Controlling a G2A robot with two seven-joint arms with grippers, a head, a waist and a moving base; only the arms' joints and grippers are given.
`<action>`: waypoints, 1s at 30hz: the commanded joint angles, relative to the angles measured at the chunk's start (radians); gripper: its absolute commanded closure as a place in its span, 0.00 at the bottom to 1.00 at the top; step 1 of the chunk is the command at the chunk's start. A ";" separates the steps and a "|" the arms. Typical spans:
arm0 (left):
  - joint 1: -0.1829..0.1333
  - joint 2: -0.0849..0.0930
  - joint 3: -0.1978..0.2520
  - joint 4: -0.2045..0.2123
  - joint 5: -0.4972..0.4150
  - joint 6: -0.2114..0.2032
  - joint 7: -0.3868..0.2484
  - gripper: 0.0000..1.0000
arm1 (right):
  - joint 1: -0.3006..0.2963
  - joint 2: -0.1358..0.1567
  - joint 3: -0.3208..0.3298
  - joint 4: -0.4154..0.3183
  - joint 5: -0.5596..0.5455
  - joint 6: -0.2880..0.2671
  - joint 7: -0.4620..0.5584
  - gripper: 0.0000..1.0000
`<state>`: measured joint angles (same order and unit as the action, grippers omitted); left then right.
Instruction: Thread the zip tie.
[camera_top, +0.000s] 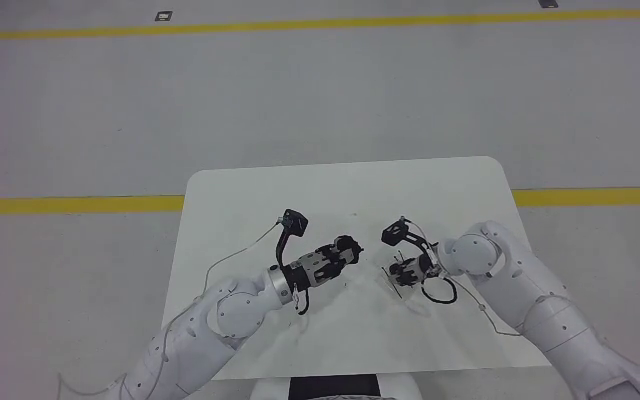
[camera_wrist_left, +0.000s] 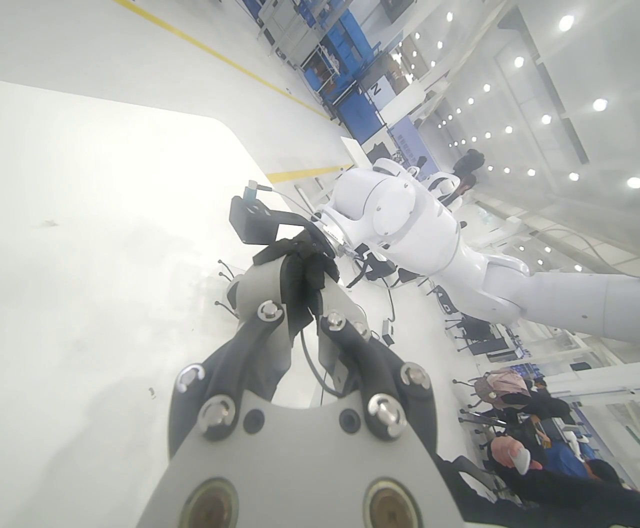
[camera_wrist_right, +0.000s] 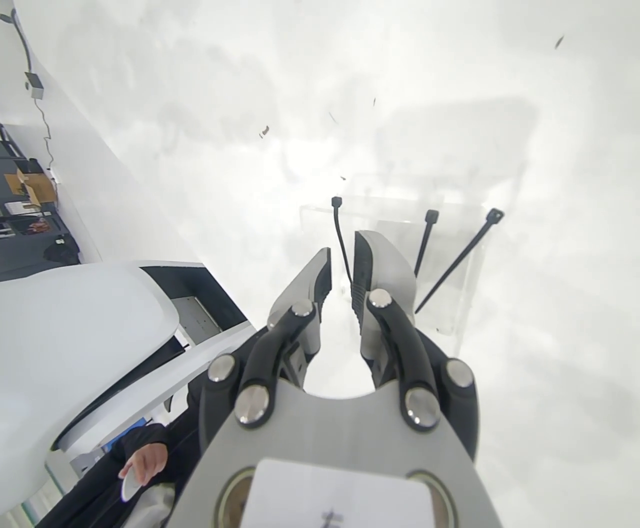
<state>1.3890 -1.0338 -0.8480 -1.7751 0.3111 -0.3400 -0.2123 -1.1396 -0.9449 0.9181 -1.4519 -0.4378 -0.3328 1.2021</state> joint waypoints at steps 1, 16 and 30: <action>0.000 0.000 0.000 0.000 0.000 0.000 0.000 1.00 | 0.004 -0.001 -0.005 0.004 0.002 0.000 0.000 0.91; 0.000 0.000 0.000 0.000 0.000 0.000 0.000 1.00 | 0.017 -0.006 -0.029 0.029 0.006 -0.003 -0.008 0.89; 0.000 0.000 0.000 0.000 0.000 0.000 0.000 1.00 | 0.032 -0.010 -0.047 0.051 0.014 -0.007 -0.007 0.89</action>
<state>1.3890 -1.0338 -0.8480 -1.7751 0.3111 -0.3400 -0.2123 -1.1092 -0.9544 0.8722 -1.4025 -0.4245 -0.3396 1.1944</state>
